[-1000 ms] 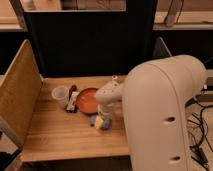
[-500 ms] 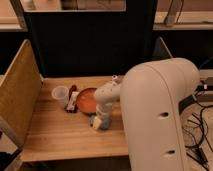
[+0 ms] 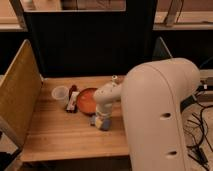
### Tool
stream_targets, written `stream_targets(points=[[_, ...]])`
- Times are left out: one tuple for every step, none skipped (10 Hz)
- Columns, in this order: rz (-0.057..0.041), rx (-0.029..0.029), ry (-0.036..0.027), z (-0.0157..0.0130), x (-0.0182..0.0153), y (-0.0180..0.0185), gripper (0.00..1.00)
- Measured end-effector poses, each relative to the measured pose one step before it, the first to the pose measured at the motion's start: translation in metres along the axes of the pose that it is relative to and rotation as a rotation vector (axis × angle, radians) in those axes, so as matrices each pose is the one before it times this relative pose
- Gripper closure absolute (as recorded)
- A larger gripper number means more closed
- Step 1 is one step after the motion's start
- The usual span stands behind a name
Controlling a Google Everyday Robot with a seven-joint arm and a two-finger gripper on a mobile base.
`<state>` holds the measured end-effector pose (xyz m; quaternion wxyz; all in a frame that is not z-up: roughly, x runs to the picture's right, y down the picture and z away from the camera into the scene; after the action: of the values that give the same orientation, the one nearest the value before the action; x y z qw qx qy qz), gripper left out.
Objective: Place the white sponge in the ceramic bowl
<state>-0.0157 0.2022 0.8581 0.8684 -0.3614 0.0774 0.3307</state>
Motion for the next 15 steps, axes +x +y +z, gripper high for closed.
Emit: stream_targets(points=[[0.01999,0.00627,0.00490,-0.00249,0.00793,-0.00649,0.99],[0.02198,0.00955,-0.00063,-0.00447,0.00471,-0.00725,1.00],[0.04589,0.02441,0.00326,-0.01088,0.01112,-0.01649,1.00],[0.04134,0.03358,-0.00524,-0.01462,0.00795,-0.01893,1.00],[0.02633,0.03902,-0.00856,-0.01691,0.00308,-0.01747,1.00],[0.01324,0.03547,-0.01078,-0.01584,-0.00074,-0.01324,1.00],[0.00328,0.04316,-0.02538,-0.02254,-0.00736,-0.01222,1.00],[-0.01639,0.03447,-0.02529,-0.01989,-0.01112,-0.00425,1.00],[-0.02253,0.02144,-0.02232,-0.01408,-0.01149,0.00120,1.00],[-0.03532,0.01882,-0.02587,-0.01458,-0.01458,0.00534,1.00],[-0.04694,0.01315,-0.02938,-0.01345,-0.01855,0.01028,1.00],[-0.02827,0.00340,-0.01906,-0.00623,-0.01327,0.00754,1.00],[-0.04479,-0.00558,-0.01805,-0.00194,-0.01778,0.01247,1.00],[-0.03395,-0.00987,-0.01358,0.00308,-0.01626,0.00928,1.00],[-0.02138,-0.01320,-0.01306,0.00718,-0.01655,0.00460,1.00]])
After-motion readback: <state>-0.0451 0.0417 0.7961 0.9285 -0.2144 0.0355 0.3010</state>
